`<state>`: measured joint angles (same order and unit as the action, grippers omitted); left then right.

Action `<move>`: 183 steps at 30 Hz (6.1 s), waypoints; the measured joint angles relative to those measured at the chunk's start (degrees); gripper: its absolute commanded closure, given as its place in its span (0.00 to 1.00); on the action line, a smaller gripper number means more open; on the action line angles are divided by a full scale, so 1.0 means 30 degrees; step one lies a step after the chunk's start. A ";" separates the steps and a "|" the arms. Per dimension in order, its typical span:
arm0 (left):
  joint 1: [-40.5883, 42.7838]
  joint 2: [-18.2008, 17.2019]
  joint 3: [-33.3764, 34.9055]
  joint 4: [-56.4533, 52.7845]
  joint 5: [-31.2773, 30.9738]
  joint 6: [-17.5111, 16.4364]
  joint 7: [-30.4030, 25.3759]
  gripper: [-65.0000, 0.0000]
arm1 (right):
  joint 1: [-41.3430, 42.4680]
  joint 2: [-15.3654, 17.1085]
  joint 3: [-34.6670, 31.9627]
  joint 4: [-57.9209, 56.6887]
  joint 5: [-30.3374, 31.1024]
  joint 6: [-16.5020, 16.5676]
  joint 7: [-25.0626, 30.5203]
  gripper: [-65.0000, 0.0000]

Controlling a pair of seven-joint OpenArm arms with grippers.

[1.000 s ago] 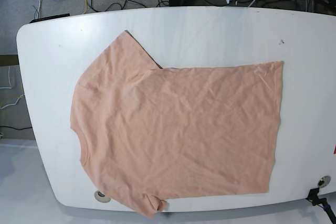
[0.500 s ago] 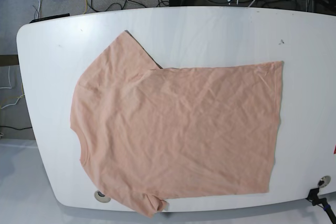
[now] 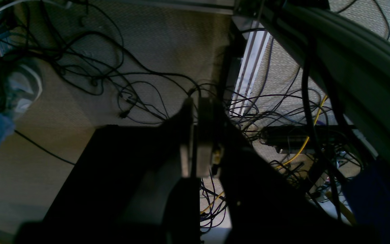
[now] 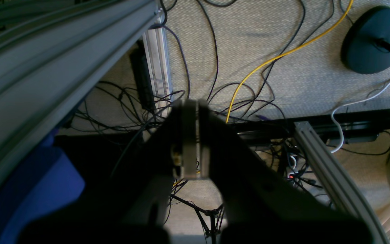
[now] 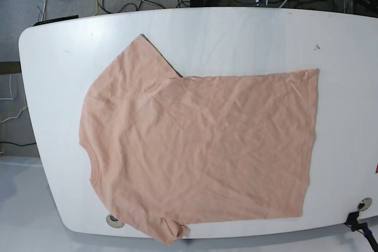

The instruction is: Fold the T-shirt properly

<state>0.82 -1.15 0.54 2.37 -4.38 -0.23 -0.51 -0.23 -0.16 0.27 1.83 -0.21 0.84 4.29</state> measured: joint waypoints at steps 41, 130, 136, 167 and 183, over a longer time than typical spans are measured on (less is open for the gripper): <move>0.0146 -0.0051 0.0095 0.0109 0.0160 0.0073 -0.0364 1.00 | 0.0007 0.0000 0.0044 0.0357 0.0634 0.0233 0.0517 0.99; 2.1012 -0.2565 -0.5945 3.0928 -0.0240 -0.2244 -0.2200 1.00 | -2.0502 0.5566 0.3730 2.8166 0.2295 0.4809 0.1020 1.00; 2.1252 -0.2594 -0.6098 3.3798 -0.0627 -0.2433 -0.1472 1.00 | -2.1507 0.5559 0.4809 3.2567 0.2572 0.5217 0.0714 1.00; 1.4156 -0.3082 -0.4473 3.9350 0.1027 -0.2550 0.0138 0.61 | -1.1715 1.0156 0.8510 3.8170 0.8947 0.5734 -0.9464 0.71; 0.9879 -0.3293 -0.0619 3.6319 0.4546 -0.2142 0.0306 0.46 | -0.8072 1.0273 0.8743 3.8082 1.0010 1.0885 -1.5307 0.71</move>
<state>30.46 -11.03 -1.32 111.33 9.26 -6.66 0.40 -24.45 30.65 26.50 116.07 29.82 33.50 -41.63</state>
